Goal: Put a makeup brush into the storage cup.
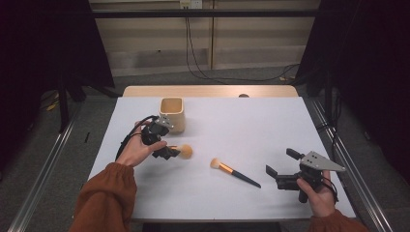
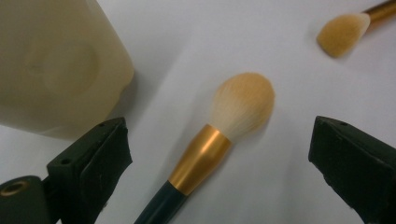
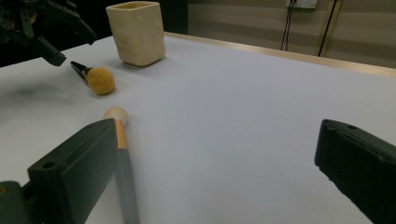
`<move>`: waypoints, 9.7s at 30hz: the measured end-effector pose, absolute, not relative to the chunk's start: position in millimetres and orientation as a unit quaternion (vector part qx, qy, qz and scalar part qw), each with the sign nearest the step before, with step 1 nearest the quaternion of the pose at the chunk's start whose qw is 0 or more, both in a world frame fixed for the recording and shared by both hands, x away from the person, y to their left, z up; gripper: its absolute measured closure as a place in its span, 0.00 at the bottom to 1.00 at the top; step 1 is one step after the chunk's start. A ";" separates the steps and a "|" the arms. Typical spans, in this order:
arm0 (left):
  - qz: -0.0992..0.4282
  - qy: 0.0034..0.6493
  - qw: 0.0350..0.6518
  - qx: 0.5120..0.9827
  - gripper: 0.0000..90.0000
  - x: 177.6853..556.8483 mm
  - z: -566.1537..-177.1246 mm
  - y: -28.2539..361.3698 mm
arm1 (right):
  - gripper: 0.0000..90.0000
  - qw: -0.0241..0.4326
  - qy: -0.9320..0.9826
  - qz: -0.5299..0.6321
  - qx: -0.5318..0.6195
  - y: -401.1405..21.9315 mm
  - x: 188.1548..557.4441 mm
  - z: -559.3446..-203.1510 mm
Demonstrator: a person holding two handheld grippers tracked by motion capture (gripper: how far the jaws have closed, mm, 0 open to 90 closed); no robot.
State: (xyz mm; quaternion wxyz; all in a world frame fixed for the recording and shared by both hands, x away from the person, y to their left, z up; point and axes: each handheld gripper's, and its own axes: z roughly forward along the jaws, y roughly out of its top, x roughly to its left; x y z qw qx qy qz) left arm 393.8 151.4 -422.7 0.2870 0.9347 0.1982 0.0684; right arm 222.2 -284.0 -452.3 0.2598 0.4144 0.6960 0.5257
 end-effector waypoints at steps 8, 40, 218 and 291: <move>0.050 0.192 0.245 0.949 0.07 400.6 -433.3 148.6 | 0.00 0.258 0.697 0.524 0.414 -283.9 222.6 -452.6; 0.045 0.119 0.155 0.980 0.26 411.7 -448.8 130.5 | 0.00 0.255 0.700 0.524 0.414 -283.7 222.5 -453.2; 0.198 0.315 0.577 0.727 0.74 407.8 -320.2 193.4 | 0.00 0.254 0.691 0.523 0.429 -285.7 223.4 -453.8; 0.217 0.338 0.575 0.713 0.74 462.9 -369.8 174.6 | 0.00 0.254 0.690 0.528 0.426 -287.3 222.2 -453.9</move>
